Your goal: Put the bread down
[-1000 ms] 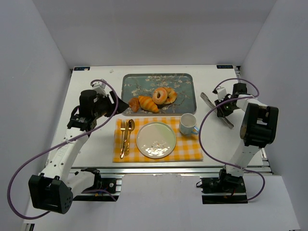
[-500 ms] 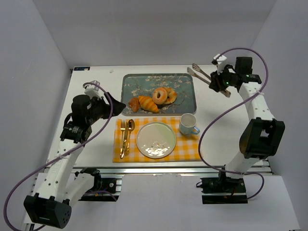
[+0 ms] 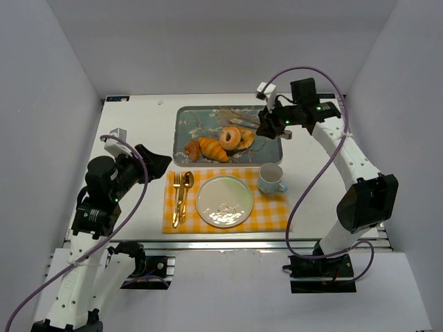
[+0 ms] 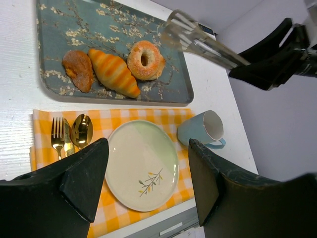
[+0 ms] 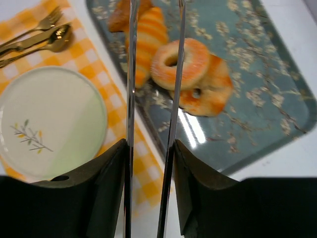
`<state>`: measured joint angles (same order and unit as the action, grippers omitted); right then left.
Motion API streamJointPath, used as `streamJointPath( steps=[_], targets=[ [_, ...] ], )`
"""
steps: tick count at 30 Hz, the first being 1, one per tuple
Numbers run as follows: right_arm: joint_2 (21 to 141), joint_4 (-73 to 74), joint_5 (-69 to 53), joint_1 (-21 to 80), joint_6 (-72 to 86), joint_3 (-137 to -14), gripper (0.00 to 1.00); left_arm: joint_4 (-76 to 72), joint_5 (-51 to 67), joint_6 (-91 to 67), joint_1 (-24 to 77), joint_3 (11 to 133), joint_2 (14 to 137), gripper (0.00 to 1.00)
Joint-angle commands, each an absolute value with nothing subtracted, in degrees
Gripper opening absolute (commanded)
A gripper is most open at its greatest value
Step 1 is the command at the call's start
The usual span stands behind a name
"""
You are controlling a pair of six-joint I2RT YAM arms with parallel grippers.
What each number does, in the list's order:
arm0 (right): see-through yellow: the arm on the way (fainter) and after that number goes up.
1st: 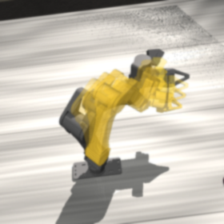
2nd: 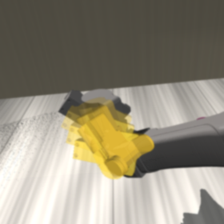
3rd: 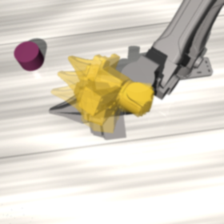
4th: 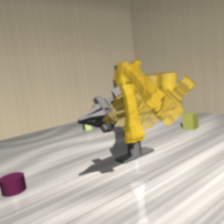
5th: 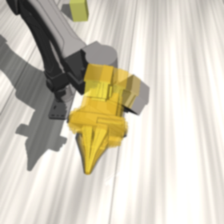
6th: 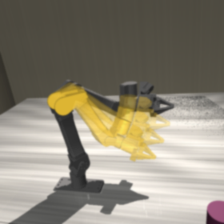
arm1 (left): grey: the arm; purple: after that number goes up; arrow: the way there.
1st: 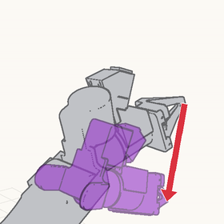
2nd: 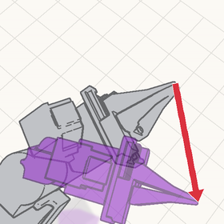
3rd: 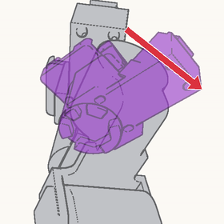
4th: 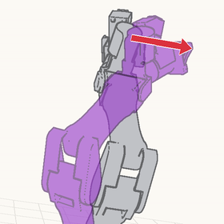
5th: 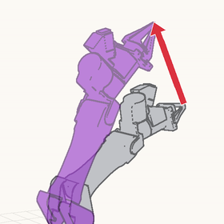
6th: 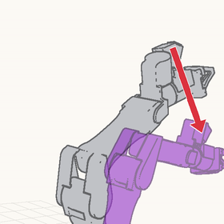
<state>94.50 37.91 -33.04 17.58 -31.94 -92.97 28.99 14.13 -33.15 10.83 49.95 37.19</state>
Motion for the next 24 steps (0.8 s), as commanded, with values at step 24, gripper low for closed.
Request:
streamJointPath(
  steps=[24],
  targets=[
    [99.23, 32.43, -12.4, 25.93, -27.86, -89.47, 0.42, 34.45, 13.1, -35.86, 10.63, 46.41, 29.44, 0.75]
  ],
)
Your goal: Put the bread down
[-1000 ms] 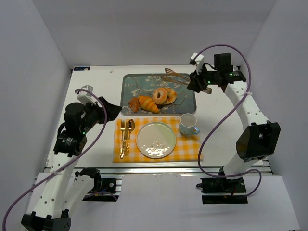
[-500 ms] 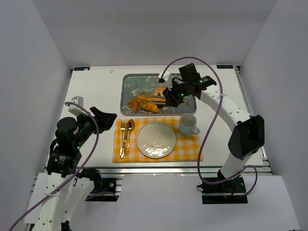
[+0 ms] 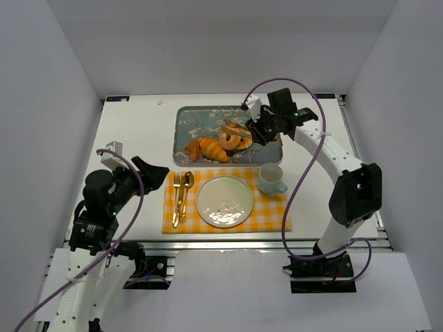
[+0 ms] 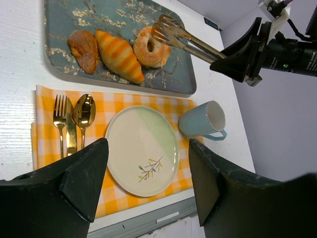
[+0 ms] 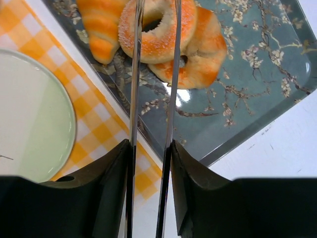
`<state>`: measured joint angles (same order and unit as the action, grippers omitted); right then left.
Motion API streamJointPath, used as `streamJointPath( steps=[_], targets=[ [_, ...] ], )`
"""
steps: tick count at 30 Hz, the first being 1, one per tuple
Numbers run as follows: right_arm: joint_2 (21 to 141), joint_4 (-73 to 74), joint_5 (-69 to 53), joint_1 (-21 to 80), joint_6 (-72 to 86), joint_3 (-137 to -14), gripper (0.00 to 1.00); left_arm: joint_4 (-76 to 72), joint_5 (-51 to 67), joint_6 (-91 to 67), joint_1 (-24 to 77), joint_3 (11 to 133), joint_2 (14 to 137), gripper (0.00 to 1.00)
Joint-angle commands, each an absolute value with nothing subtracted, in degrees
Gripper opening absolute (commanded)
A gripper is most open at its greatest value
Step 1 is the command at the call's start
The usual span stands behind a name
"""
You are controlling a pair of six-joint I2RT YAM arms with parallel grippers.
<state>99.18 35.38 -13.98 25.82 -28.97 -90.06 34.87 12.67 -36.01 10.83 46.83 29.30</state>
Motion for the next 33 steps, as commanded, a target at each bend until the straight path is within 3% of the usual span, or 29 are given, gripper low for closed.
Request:
streamJointPath(
  steps=[1, 19, 22, 29, 33],
  targets=[
    [99.4, 32.17, -11.96, 25.84, -27.6, -89.39, 0.43, 34.45, 13.27, -35.6, 10.63, 46.49, 29.79, 0.75],
    [100.98, 32.52, -10.72, 22.94, -26.37, -87.54, 0.51, 34.37, 13.36, -35.42, 10.55, 46.49, 30.06, 0.75],
    [101.34, 33.31, -12.3, 22.94, -26.1, -87.28, 0.46, 34.37, 13.36, -35.33, 10.55, 46.84, 30.32, 0.75],
    [101.16, 34.8, -15.99, 22.24, -25.49, -88.85, 0.17, 34.72, 12.92, -35.33, 10.55, 47.28, 30.15, 0.75],
    [99.94, 35.07, -18.28, 21.01, -24.52, -90.35, 0.1, 34.8, 12.83, -35.33, 10.63, 47.37, 30.15, 0.75]
  ],
)
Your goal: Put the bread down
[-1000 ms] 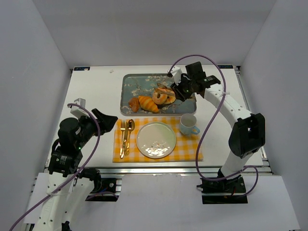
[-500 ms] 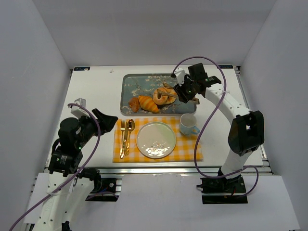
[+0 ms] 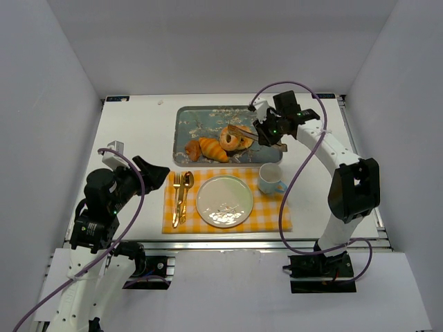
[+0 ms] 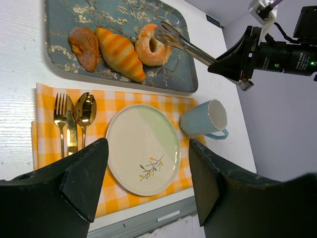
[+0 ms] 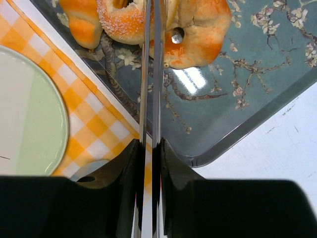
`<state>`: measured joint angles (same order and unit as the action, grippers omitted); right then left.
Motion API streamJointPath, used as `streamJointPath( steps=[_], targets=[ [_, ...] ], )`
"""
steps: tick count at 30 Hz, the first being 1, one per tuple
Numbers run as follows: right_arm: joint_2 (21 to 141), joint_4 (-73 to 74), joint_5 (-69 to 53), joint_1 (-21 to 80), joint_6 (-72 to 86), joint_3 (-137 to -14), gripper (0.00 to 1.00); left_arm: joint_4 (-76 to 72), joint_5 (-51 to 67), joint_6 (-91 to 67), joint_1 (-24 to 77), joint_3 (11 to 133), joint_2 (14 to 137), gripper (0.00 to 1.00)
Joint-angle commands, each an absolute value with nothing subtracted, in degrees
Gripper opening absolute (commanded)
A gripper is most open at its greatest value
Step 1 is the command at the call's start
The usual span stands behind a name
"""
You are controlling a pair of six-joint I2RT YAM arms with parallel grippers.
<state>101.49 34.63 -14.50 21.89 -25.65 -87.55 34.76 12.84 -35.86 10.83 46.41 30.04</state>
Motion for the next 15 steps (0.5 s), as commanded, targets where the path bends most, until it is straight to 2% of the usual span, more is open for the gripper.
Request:
streamJointPath(
  steps=[1, 7, 15],
  targets=[
    [98.97, 34.81, -18.8, 20.74, -24.26, -90.53, 0.09, 34.72, 12.92, -35.33, 10.55, 47.46, 30.15, 0.75],
    [94.4, 34.71, -25.82, 18.37, -23.03, -90.27, 0.06, 34.72, 12.74, -34.98, 10.63, 47.99, 30.85, 0.75],
    [88.42, 43.58, -38.05, 18.89, -31.96, -85.43, 0.02, 35.07, 12.13, -34.1, 10.55, 48.6, 31.64, 0.76]
  ],
)
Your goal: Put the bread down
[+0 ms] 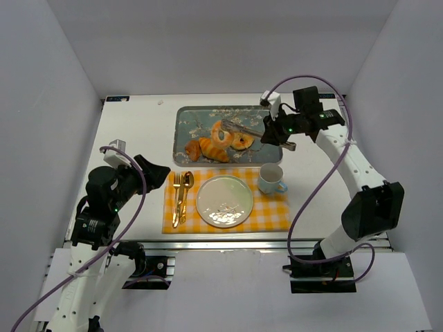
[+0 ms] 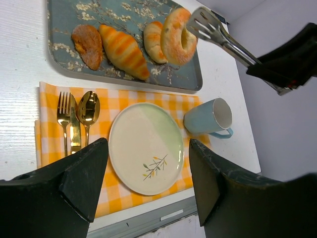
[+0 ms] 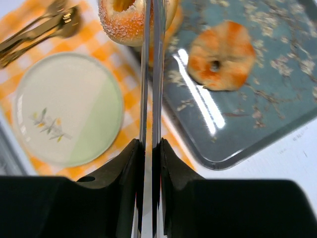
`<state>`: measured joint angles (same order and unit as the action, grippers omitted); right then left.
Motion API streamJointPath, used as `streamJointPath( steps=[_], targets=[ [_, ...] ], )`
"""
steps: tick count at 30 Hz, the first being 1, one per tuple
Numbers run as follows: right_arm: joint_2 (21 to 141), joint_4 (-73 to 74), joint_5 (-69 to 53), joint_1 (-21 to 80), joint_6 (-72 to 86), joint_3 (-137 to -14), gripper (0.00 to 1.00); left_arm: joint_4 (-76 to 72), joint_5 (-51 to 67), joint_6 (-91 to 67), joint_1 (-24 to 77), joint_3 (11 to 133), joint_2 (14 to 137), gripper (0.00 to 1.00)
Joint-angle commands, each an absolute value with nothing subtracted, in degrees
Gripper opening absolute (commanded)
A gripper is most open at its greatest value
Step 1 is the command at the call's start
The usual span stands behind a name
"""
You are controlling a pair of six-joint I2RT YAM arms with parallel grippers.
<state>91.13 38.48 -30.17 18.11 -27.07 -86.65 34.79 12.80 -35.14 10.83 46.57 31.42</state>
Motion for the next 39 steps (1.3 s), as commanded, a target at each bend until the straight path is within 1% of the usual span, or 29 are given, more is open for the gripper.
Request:
streamJointPath(
  steps=[1, 4, 8, 15, 18, 19, 21, 23, 24, 25, 29, 39],
  targets=[
    [88.33, 46.2, -39.27, 19.42, -34.34, -85.34, 0.02, 35.07, 12.04, -33.93, 10.55, 48.52, 31.64, 0.76],
    [86.67, 53.87, -39.47, 23.19, -40.93, -82.8, 0.02, 35.24, 11.87, -33.66, 10.55, 48.6, 31.9, 0.76],
    [82.19, 52.39, -34.2, 27.85, -41.75, -73.86, 0.02, 35.25, 11.78, -33.49, 10.55, 48.6, 32.17, 0.76],
    [79.45, 50.36, -26.99, 31.11, -41.83, -67.42, 0.04, 34.54, 12.3, -33.66, 10.63, 47.9, 32.34, 0.76],
    [79.63, 50.18, -26.02, 31.73, -41.92, -66.89, 0.11, 34.37, 12.3, -33.57, 10.63, 47.9, 32.61, 0.76],
    [79.72, 50.36, -26.28, 31.73, -41.92, -67.15, 0.18, 34.37, 12.3, -33.57, 10.55, 47.99, 32.61, 0.76],
    [79.89, 50.36, -26.63, 31.73, -42.01, -67.24, 0.27, 34.28, 12.39, -33.57, 10.55, 47.99, 32.78, 0.76],
    [79.81, 50.27, -26.81, 31.73, -41.92, -67.5, 0.32, 34.36, 12.31, -33.58, 10.55, 48.08, 32.7, 0.76],
    [79.8, 50.27, -26.89, 31.73, -41.92, -67.67, 0.38, 34.37, 12.3, -33.57, 10.55, 48.16, 32.7, 0.76],
    [79.46, 50.19, -26.98, 31.73, -41.92, -67.94, 0.41, 34.54, 12.22, -33.57, 10.55, 48.16, 32.7, 0.76],
    [78.84, 49.66, -27.6, 31.73, -41.13, -68.99, 0.46, 34.45, 12.39, -33.66, 10.55, 47.99, 32.52, 0.76],
    [79.19, 49.39, -29.27, 28.66, -39.29, -73.83, 0.46, 34.54, 12.48, -33.57, 10.63, 48.34, 32.52, 0.76]
  ],
)
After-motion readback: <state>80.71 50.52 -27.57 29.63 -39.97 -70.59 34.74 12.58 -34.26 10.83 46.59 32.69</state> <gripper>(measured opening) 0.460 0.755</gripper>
